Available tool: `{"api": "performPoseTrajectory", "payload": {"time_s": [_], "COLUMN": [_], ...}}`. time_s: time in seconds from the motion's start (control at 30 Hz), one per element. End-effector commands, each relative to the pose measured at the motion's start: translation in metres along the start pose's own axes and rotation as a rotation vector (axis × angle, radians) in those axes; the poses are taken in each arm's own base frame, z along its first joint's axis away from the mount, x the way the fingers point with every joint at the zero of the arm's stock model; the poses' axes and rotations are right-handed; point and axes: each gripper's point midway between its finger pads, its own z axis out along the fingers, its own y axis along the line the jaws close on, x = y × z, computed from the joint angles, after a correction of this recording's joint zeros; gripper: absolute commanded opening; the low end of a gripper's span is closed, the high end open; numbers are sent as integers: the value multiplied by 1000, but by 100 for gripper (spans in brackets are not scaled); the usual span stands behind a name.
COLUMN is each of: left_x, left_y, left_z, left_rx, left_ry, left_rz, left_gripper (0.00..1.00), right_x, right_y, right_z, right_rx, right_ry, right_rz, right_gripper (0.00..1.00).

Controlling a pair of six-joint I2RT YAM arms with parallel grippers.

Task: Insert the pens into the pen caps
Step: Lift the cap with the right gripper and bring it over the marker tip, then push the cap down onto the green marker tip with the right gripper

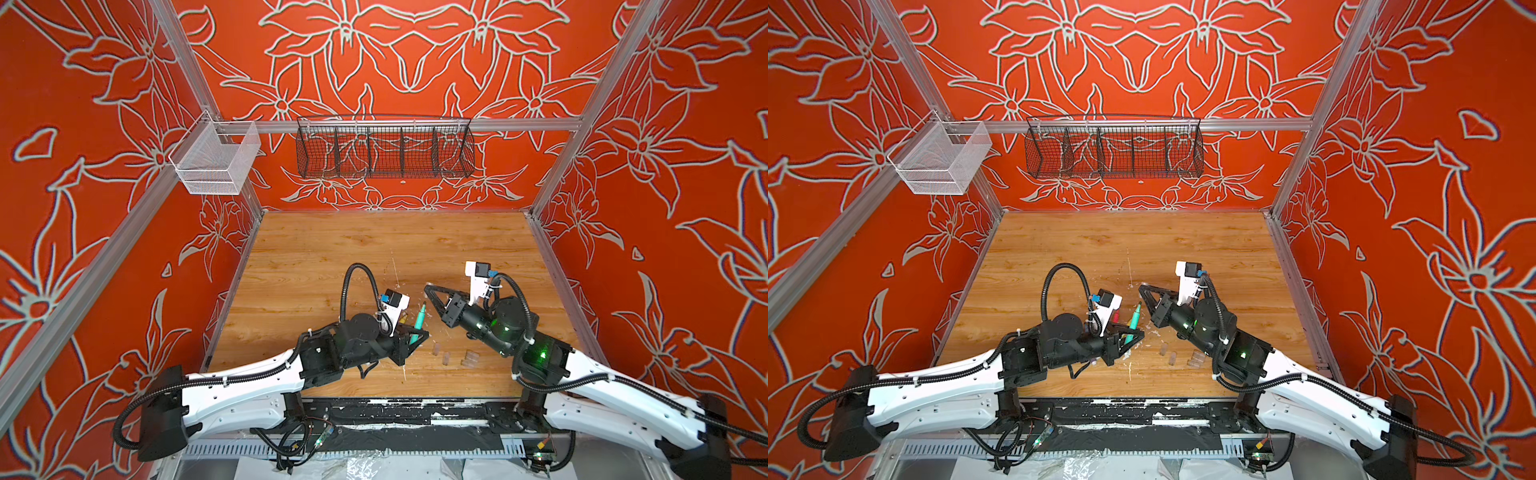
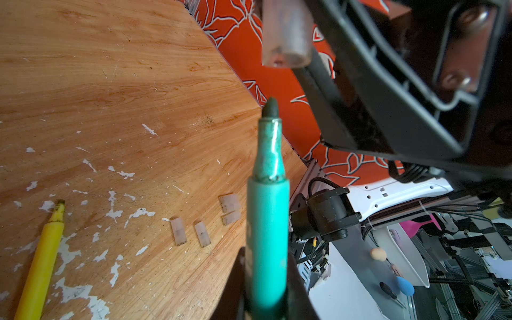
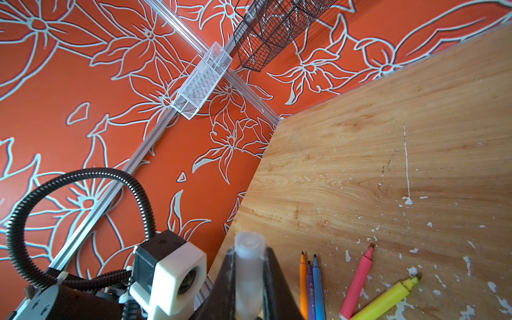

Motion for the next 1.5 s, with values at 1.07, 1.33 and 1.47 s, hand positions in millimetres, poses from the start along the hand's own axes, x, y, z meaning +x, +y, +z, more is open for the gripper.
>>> {"api": "performPoseTrajectory", "payload": {"time_s": [1.07, 1.33, 1.47], "left_x": [-41, -72, -83], "left_y": [-8, -19, -20], "left_z": [0, -3, -6], "left_rx": [-10, 65, 80], "left_ry": [-139, -199, -212], "left_rz": [8, -13, -11], "left_gripper": [0, 0, 0], "right_x": [38, 56, 65], "right_y": [-4, 8, 11], "right_z": [2, -1, -1], "right_rx": [-57, -106, -107], "right_ry": [74, 104, 119], "right_rz": [67, 78, 68], "right_gripper": [0, 0, 0]}}
